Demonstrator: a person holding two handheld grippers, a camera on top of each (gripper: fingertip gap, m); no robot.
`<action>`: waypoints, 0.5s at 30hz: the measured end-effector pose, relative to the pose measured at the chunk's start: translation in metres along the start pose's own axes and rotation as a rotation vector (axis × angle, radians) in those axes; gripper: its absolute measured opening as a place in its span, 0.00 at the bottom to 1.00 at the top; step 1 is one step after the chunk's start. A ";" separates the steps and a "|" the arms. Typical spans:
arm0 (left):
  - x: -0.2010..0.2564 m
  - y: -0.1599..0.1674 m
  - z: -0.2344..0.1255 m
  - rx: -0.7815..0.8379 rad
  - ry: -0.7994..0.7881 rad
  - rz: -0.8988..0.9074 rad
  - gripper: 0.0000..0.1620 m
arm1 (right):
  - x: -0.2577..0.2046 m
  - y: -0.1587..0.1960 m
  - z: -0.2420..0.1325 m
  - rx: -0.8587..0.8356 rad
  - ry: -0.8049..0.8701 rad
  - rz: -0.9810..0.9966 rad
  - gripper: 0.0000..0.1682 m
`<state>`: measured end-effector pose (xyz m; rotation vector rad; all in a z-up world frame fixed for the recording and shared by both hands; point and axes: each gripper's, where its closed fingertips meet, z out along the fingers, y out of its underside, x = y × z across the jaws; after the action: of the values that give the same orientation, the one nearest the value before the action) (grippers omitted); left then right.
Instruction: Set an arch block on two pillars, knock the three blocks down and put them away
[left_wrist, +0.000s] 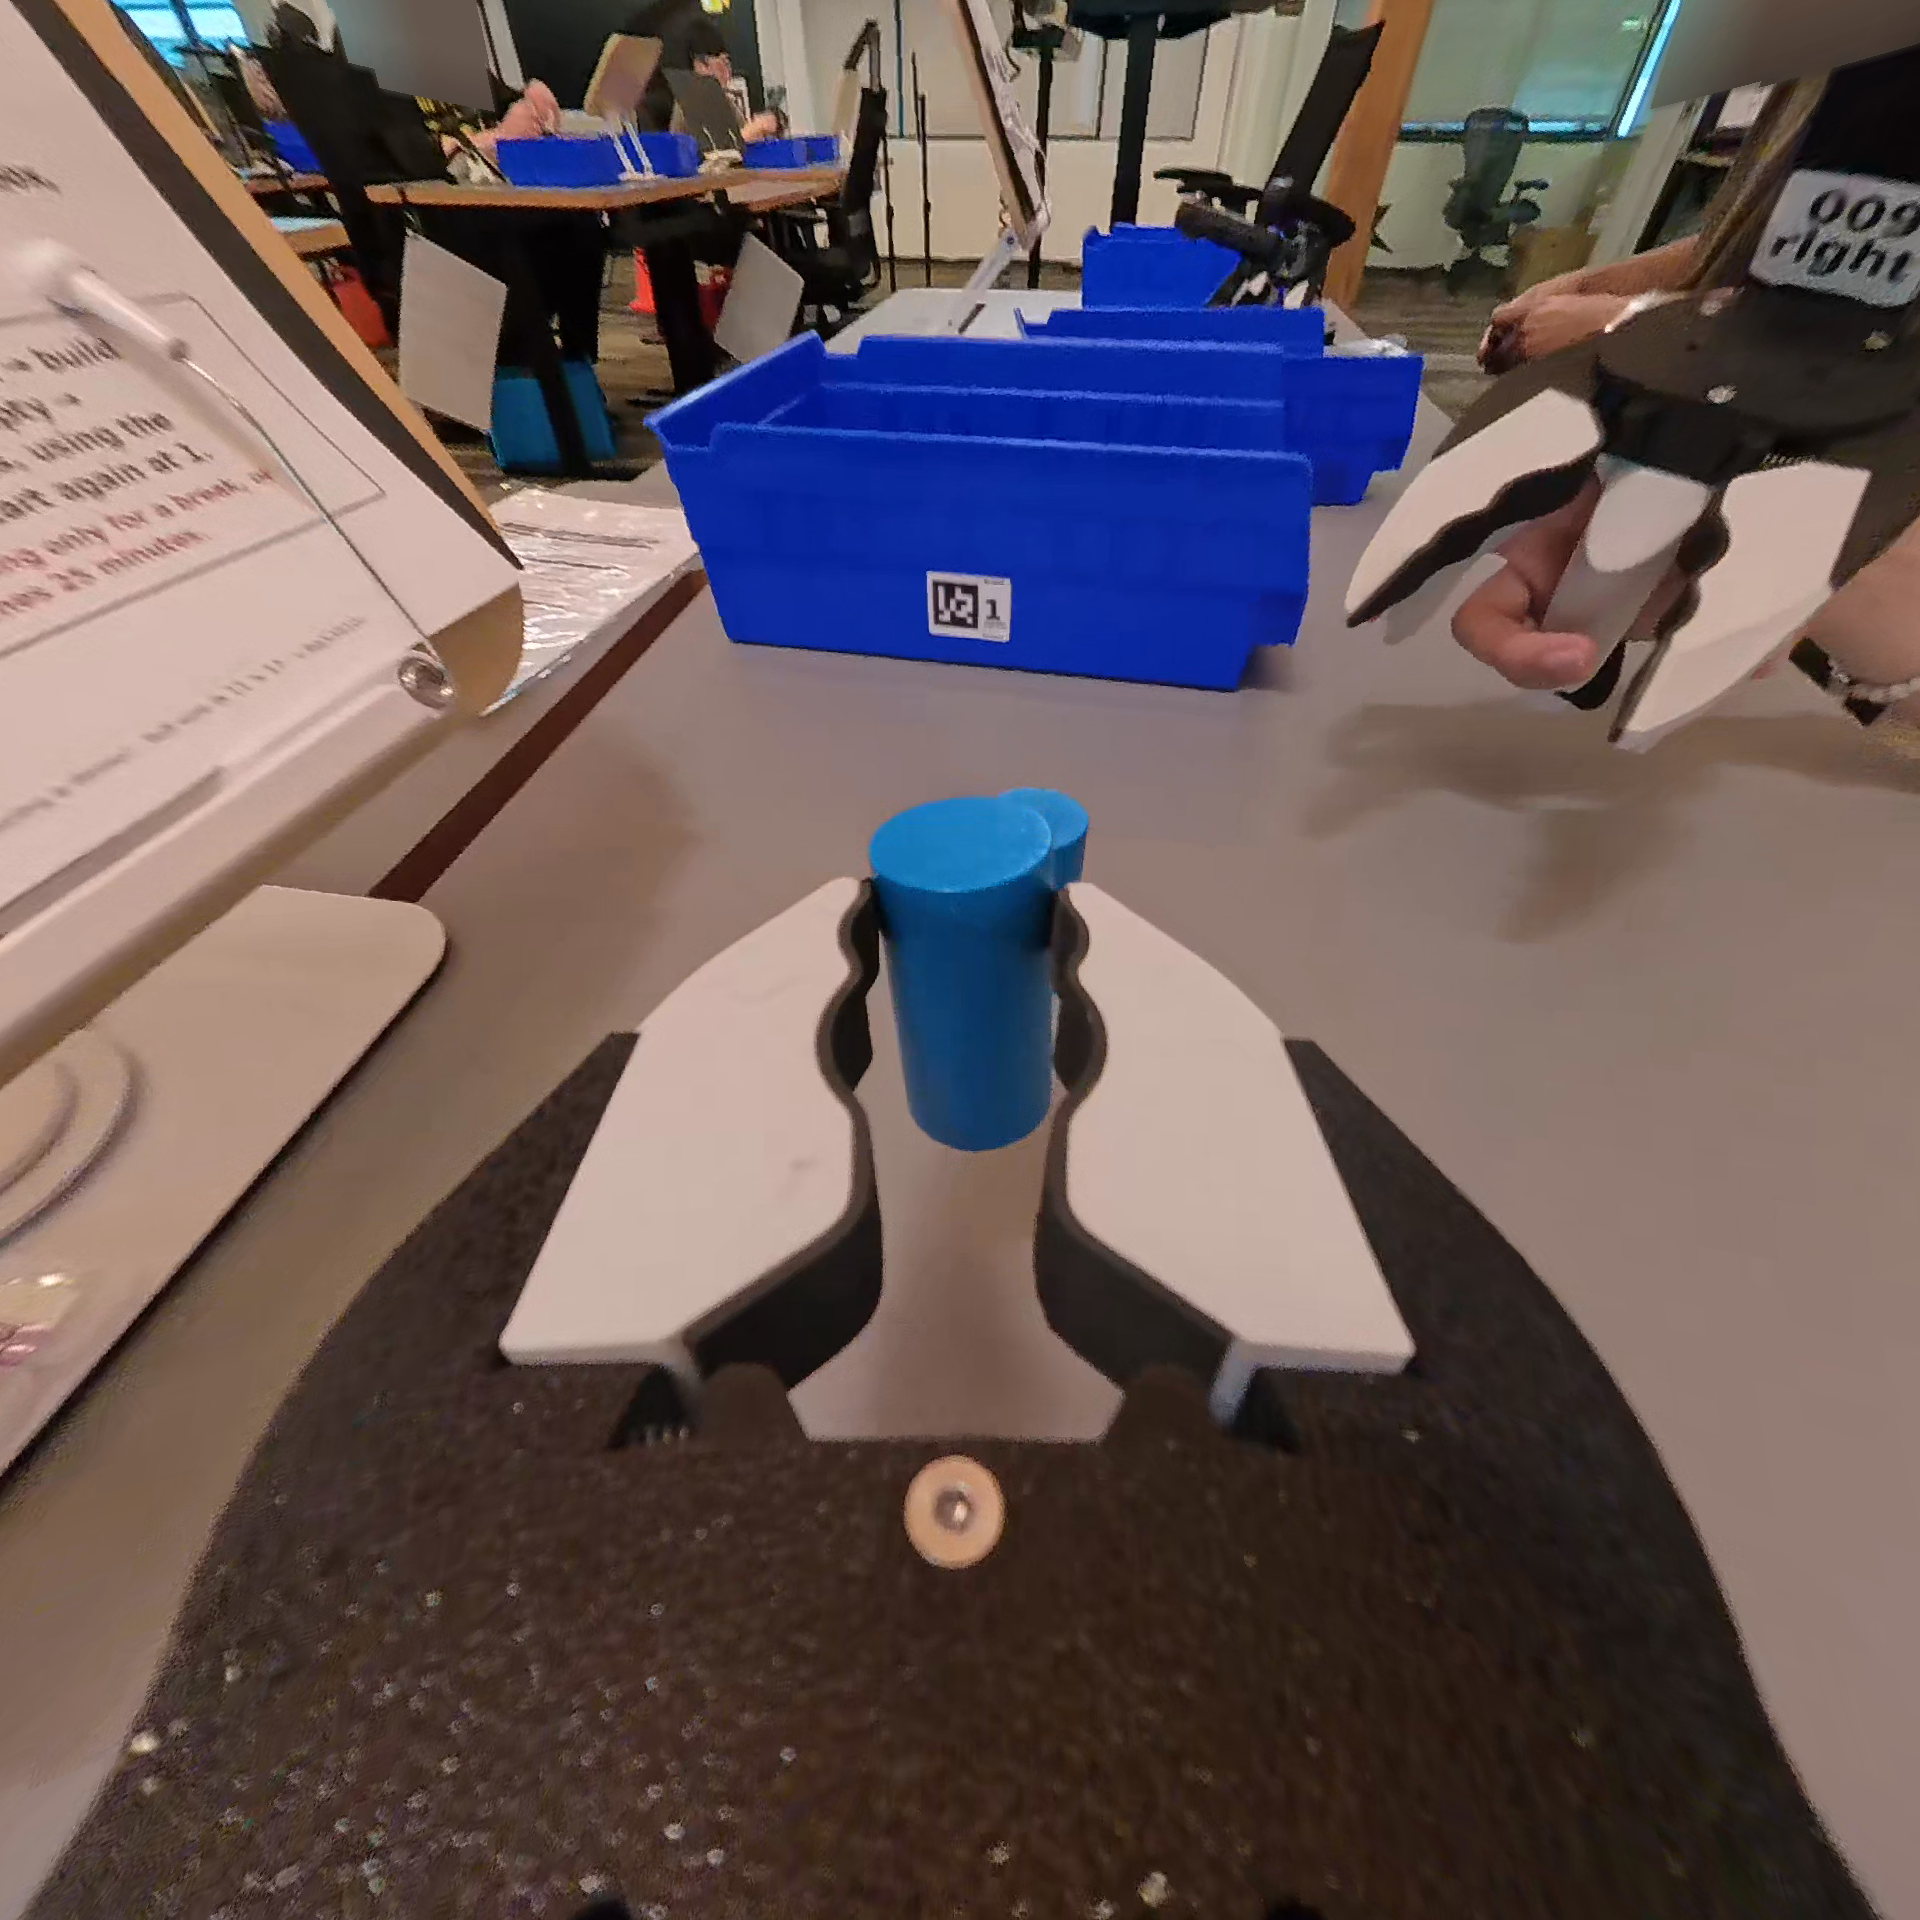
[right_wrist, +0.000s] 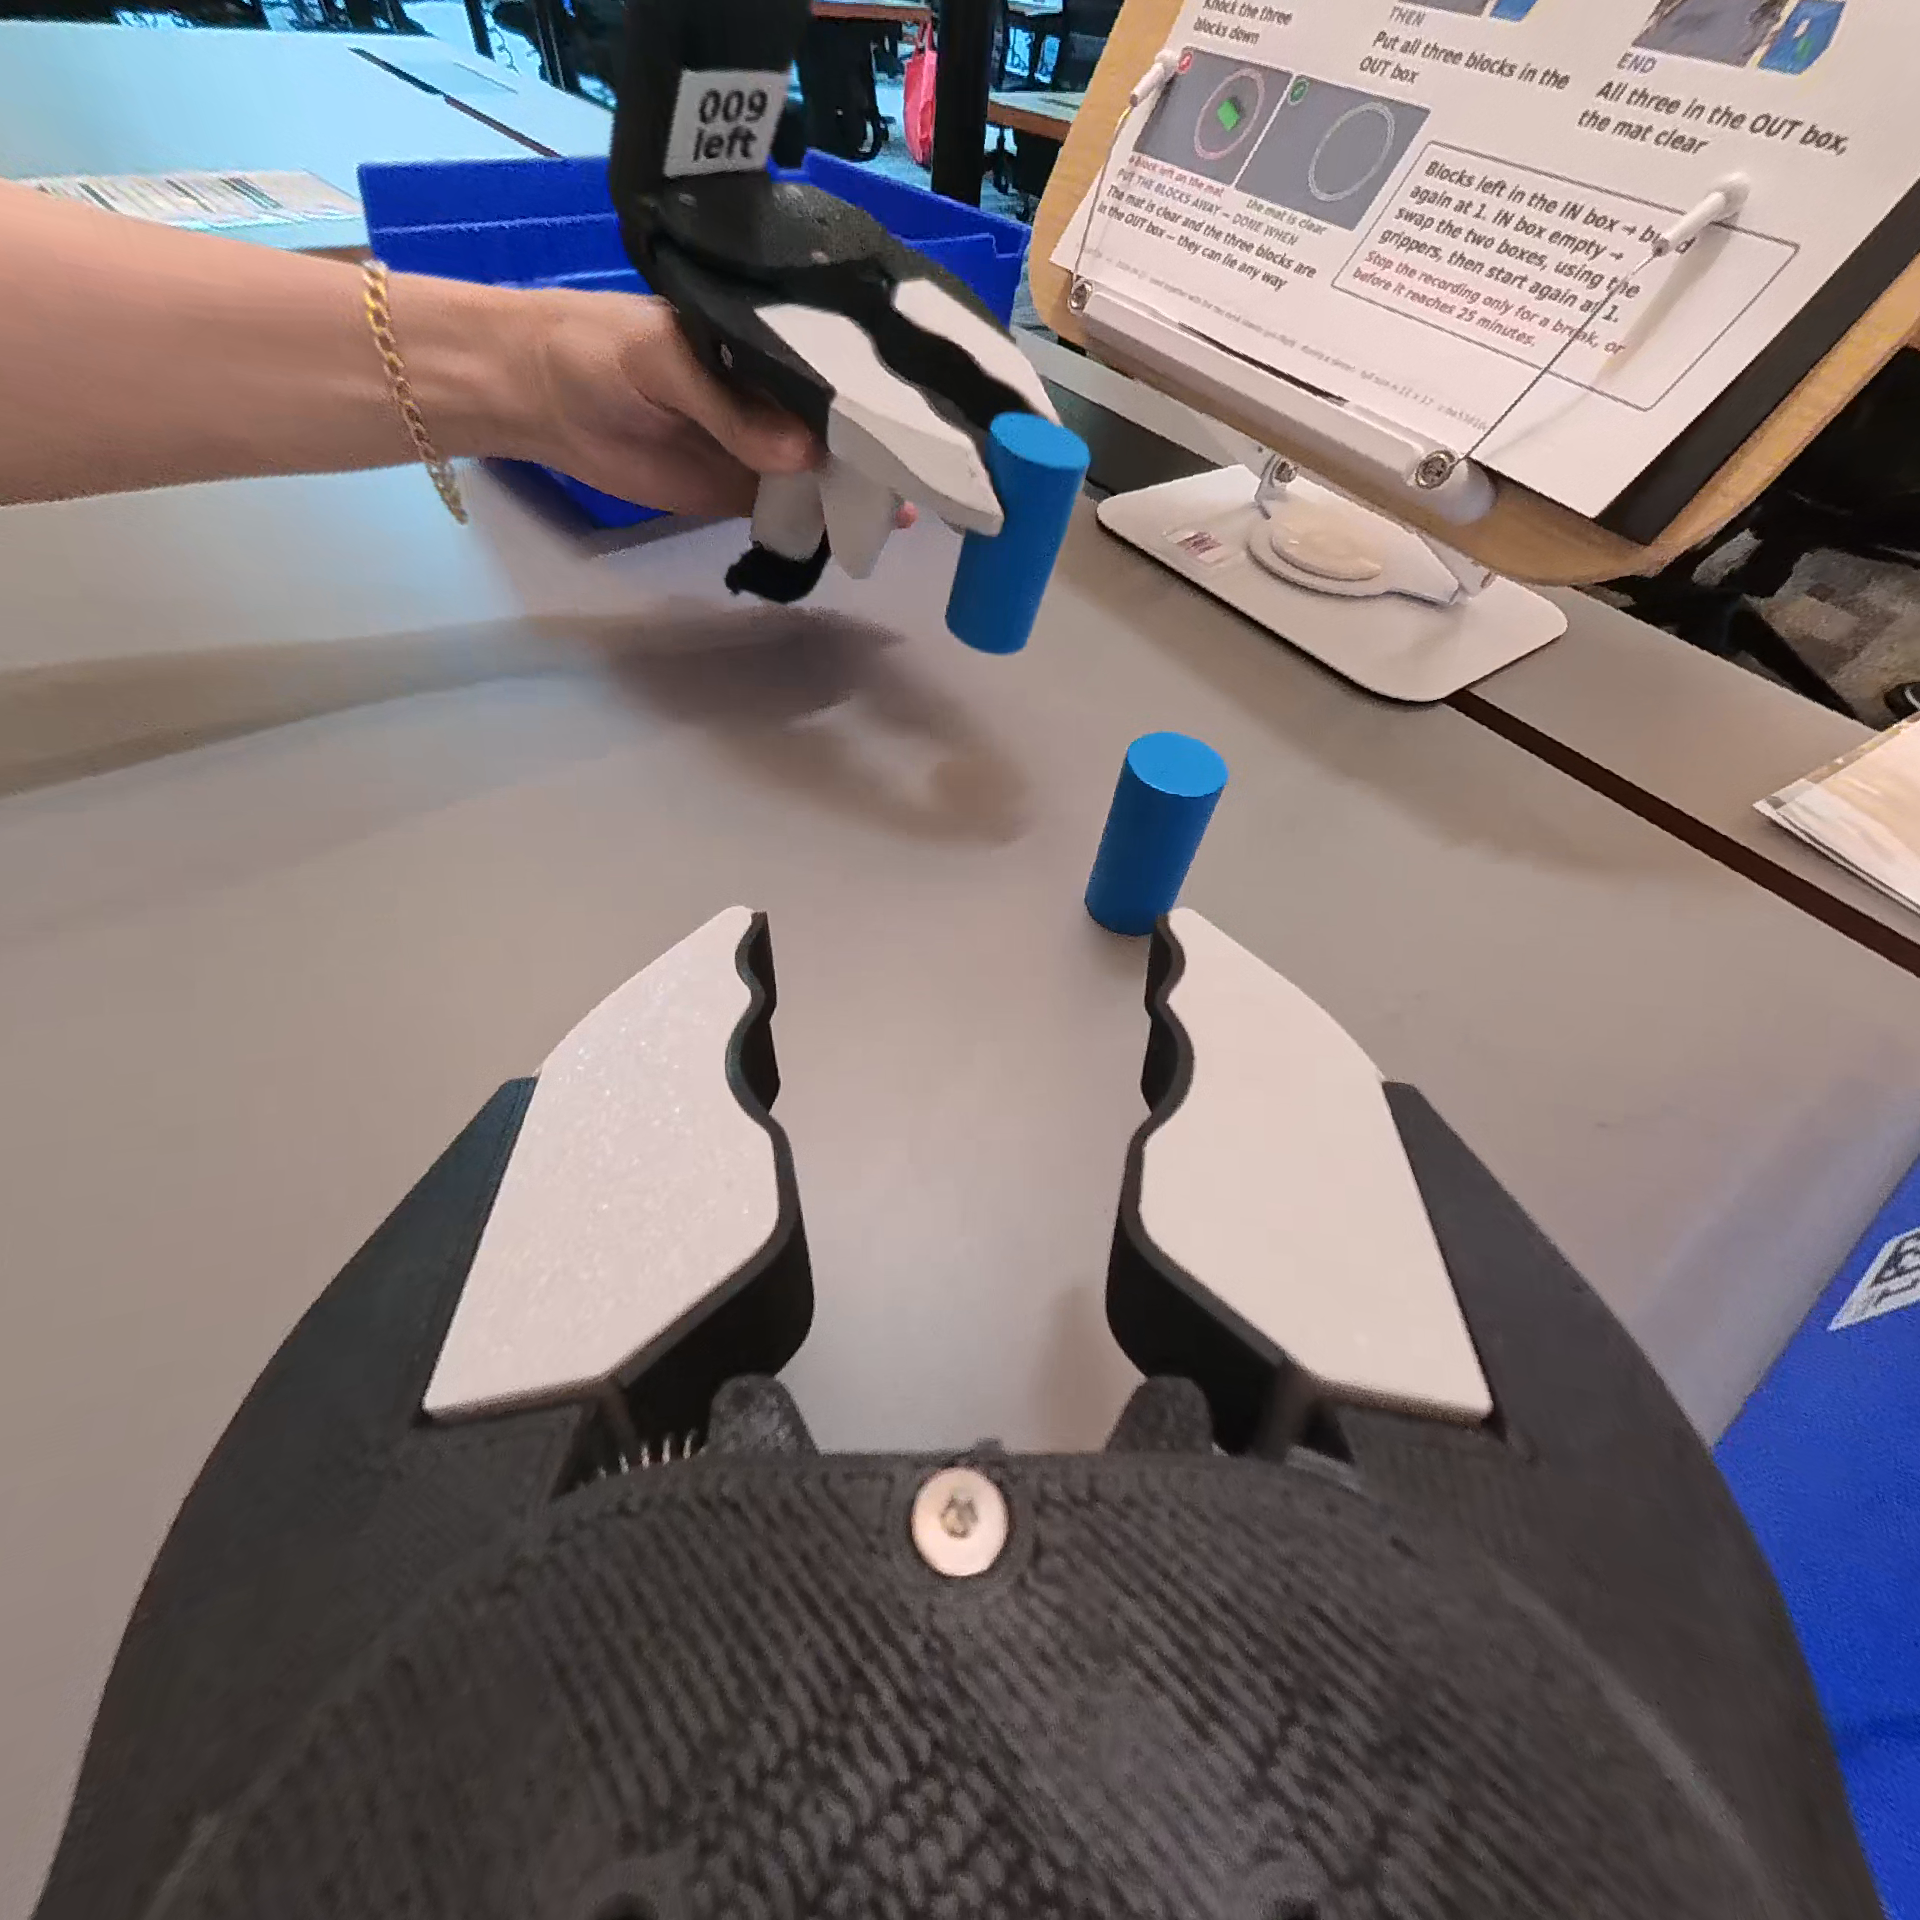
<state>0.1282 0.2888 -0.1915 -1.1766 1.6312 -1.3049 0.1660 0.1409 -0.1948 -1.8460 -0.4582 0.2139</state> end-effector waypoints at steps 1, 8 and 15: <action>-0.001 0.004 0.004 -0.016 0.005 0.004 0.19 | 0.000 0.001 0.000 0.000 0.001 0.002 0.41; -0.003 0.034 0.022 -0.161 0.033 0.037 0.19 | 0.002 0.007 0.000 -0.009 0.001 0.013 0.41; -0.003 0.044 0.031 -0.232 0.045 0.069 0.19 | 0.001 0.010 0.005 -0.012 -0.012 0.021 0.41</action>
<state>0.1487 0.2846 -0.2415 -1.2214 1.8787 -1.1288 0.1673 0.1436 -0.2056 -1.8632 -0.4495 0.2363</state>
